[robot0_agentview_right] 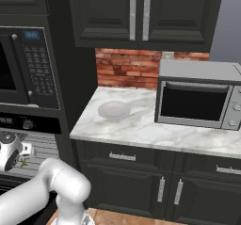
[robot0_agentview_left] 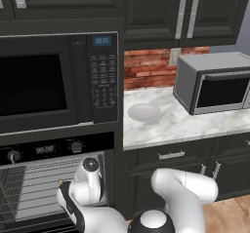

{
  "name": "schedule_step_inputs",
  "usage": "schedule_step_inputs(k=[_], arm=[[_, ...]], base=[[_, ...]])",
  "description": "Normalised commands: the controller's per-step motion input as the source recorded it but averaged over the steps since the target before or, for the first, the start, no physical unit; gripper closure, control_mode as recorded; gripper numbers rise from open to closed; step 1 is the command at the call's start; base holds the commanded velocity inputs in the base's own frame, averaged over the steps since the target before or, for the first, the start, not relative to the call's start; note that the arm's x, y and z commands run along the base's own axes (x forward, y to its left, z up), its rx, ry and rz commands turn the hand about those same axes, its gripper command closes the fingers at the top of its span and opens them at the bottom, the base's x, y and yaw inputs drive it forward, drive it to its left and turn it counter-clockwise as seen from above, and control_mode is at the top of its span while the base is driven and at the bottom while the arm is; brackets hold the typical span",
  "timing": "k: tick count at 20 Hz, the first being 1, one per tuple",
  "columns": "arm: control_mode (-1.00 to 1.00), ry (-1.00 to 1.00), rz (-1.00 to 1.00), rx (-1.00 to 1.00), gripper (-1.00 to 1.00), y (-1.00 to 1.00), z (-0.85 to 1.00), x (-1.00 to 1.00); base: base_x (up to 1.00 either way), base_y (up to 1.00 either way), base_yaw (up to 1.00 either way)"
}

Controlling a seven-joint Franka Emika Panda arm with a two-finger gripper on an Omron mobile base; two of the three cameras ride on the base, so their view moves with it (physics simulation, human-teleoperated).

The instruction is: Take the fish from the oven and place it on the plate on the counter.

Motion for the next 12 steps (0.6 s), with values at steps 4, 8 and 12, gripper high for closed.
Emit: schedule_step_inputs(k=[4, 8, 12], arm=[[-1.00, 0.00, 0.00, 0.00, -1.00, 0.12, -0.47, 0.28], [-1.00, 0.00, 0.00, 0.00, -1.00, 0.05, -0.33, 0.32], [-1.00, 0.02, 0.00, 0.00, -1.00, 0.19, -0.29, 0.27]], base=[[0.00, 0.00, 0.00], [0.00, 0.00, 0.00], [0.00, 0.00, 0.00]])
